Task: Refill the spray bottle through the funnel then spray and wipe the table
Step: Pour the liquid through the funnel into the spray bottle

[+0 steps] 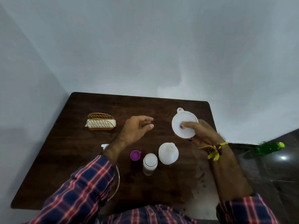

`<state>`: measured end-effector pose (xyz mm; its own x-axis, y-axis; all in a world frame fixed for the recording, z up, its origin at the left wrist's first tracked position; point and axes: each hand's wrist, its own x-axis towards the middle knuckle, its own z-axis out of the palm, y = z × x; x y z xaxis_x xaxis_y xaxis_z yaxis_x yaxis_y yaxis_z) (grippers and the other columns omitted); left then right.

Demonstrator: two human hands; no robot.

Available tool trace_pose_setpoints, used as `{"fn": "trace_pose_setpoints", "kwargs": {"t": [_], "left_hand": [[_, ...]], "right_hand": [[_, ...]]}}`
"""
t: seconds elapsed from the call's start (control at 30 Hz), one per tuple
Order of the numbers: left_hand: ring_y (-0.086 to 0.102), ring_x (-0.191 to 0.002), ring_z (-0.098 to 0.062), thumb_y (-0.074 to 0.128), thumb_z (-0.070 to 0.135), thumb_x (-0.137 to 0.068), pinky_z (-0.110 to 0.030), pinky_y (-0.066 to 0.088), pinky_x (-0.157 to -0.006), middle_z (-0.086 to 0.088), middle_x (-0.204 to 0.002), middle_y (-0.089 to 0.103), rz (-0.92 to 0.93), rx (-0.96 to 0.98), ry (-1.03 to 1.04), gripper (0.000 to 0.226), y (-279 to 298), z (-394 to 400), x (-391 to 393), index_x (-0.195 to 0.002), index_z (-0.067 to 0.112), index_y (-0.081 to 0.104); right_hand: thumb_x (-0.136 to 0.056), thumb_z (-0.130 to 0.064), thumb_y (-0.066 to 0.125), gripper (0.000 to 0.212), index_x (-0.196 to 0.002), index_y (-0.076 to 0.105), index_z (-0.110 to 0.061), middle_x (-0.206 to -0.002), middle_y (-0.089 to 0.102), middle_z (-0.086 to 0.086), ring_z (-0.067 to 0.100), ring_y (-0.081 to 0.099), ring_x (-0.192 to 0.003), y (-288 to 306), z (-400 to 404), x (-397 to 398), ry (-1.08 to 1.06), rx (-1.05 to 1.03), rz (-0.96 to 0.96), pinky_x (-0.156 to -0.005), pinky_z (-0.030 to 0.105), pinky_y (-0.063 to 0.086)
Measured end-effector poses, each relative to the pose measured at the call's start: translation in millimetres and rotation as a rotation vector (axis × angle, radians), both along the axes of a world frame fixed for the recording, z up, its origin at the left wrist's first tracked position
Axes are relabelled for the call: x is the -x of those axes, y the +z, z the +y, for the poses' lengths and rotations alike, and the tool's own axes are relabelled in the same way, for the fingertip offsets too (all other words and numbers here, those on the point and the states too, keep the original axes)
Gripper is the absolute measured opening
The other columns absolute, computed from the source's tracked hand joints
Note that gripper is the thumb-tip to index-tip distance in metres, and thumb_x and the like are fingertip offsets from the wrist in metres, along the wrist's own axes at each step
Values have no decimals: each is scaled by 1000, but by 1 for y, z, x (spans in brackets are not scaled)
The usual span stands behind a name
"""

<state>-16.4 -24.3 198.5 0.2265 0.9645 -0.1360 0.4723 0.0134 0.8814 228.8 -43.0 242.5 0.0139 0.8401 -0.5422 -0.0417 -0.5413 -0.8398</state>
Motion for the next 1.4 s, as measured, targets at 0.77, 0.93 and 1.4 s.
{"fn": "trace_pose_setpoints", "kwargs": {"t": [0.77,0.93,1.4], "left_hand": [[60,-97,-18,55,0,-90,-31,51,-80,-5,-116,67,291,408,-538,39,-40,15,-58,-126,14,62],[59,-96,-10,58,0,-90,-27,50,-80,3,-111,65,191,494,-474,47,-39,13,-60,-133,18,56],[61,-114,-17,45,4,-97,-38,49,-98,-2,-126,64,9,349,-183,46,-31,-2,-40,-140,20,49]], "right_hand": [[-83,-17,77,26,-101,66,-1,-103,66,17,29,68,-88,-83,-18,-2,92,65,-360,-59,34,62],[-81,-21,78,37,-110,63,-5,-107,62,11,20,63,-87,-85,-15,0,129,-55,-555,-47,20,51],[-79,-35,75,35,-108,66,-19,-109,65,-2,16,61,-101,-47,-55,26,-318,-720,-963,-85,33,52]]}}
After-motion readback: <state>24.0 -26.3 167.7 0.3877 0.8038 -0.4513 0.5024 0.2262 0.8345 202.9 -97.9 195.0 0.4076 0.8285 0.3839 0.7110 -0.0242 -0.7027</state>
